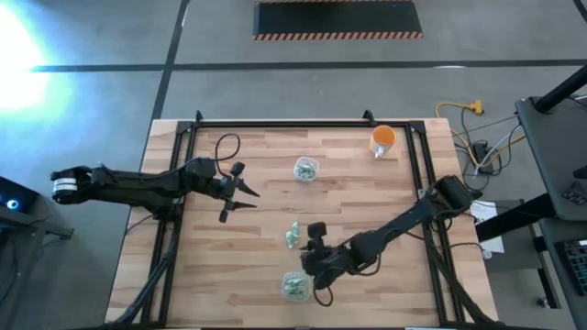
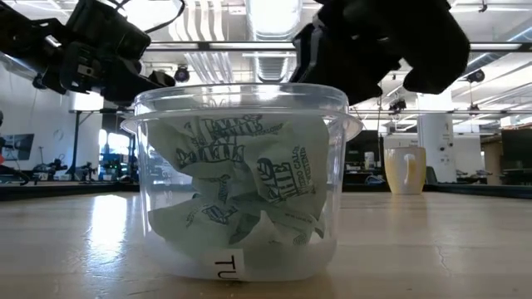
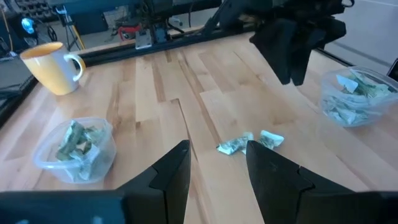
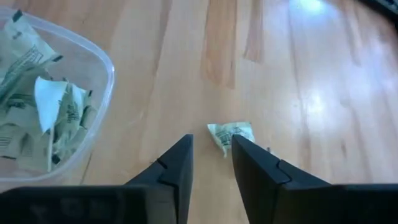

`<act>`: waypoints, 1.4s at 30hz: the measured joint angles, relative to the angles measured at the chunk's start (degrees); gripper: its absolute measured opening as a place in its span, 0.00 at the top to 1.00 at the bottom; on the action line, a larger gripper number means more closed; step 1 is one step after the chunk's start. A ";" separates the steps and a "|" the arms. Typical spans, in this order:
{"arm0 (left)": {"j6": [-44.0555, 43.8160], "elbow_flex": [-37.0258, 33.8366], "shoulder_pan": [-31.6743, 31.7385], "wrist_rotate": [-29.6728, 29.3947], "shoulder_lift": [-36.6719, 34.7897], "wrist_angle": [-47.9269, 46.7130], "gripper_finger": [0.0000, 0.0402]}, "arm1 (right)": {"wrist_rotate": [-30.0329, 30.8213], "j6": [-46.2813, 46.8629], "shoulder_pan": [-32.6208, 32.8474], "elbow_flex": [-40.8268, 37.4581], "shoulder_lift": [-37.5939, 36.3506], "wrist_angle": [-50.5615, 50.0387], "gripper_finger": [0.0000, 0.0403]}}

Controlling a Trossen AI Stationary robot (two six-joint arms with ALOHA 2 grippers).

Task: Pick and place items into bin
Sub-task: Put the stevia packet into the bottom transparent bin

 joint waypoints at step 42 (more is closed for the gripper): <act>1.30 0.83 0.00 0.07 -15.34 -10.68 0.65 | -24.64 7.66 -19.81 -14.48 0.35 22.95 0.36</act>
